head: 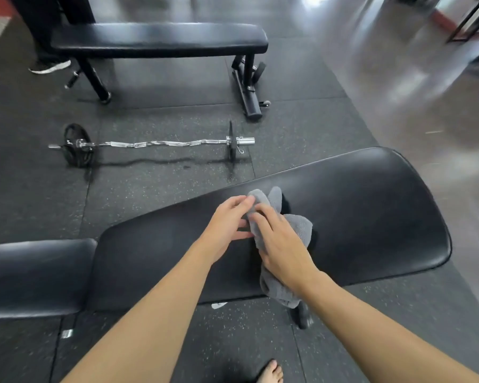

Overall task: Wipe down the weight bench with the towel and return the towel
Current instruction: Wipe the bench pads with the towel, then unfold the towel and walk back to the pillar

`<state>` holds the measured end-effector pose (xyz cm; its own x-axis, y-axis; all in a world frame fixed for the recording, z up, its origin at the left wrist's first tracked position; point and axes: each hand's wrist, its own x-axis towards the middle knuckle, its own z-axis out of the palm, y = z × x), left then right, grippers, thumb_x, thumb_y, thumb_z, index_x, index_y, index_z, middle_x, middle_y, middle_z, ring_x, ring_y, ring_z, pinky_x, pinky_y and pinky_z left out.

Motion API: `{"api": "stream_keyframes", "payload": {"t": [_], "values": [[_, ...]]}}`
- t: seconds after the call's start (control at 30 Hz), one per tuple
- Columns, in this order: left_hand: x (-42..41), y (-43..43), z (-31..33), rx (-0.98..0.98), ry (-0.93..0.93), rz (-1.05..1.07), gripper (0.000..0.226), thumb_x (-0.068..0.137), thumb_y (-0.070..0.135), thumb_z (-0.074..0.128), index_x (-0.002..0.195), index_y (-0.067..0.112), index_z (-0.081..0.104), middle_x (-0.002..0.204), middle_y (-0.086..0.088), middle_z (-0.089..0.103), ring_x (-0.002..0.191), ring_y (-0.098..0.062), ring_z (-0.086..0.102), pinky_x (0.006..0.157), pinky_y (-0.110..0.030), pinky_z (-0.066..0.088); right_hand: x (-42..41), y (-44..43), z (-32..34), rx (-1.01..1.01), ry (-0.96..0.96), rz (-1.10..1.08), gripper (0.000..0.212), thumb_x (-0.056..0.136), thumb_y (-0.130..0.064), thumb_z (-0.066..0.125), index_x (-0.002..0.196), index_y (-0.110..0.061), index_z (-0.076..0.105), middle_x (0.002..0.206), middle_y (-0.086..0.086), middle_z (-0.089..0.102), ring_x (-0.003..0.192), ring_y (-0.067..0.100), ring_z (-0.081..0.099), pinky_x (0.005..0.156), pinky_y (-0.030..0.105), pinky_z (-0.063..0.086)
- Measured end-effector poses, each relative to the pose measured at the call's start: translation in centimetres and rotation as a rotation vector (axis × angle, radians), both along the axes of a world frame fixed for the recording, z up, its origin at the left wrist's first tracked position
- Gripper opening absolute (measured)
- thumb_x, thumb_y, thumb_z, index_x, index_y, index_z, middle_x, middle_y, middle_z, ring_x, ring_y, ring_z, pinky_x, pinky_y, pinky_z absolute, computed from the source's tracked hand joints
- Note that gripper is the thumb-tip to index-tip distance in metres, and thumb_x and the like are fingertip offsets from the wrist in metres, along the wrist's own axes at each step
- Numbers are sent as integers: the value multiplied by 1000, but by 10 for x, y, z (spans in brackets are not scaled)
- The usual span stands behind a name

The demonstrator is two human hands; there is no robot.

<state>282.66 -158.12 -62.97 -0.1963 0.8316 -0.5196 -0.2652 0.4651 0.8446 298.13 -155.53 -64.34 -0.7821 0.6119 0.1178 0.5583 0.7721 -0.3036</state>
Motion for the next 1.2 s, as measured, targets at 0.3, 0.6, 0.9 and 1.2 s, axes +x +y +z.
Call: {"api": "stream_keyframes", "payload": {"t": [0.3, 0.6, 0.9, 1.2], "values": [[6, -1, 40, 115, 155, -154, 18, 102, 17, 54, 107, 13, 71, 109, -15, 74, 103, -30, 69, 89, -48, 55, 42, 1, 55, -839, 725, -451, 40, 95, -16, 62, 128, -30, 47, 131, 0, 60, 118, 10, 60, 94, 33, 53], [3, 19, 173, 373, 387, -562, 15, 100, 13, 61, 105, 18, 74, 98, 8, 75, 94, -2, 68, 83, -18, 52, 52, 49, 150, -890, 445, -167, 53, 83, 1, 72, 129, -24, 64, 123, -4, 71, 117, 11, 64, 99, 27, 52], [-25, 25, 264, 505, 583, -469, 16, 94, -5, 62, 102, 2, 74, 89, 3, 71, 72, 4, 63, 62, -11, 43, 78, 67, 244, -791, 527, -260, 6, 88, -5, 72, 91, -1, 70, 83, 8, 69, 78, 13, 64, 77, 33, 55], [11, 36, 344, 663, 579, -722, 15, 89, -11, 64, 95, 0, 70, 124, -16, 68, 115, -24, 67, 101, -31, 51, 104, 84, 312, -599, 612, -337, 32, 74, 2, 81, 92, -22, 71, 91, 19, 68, 76, 17, 59, 73, 36, 52]]}}
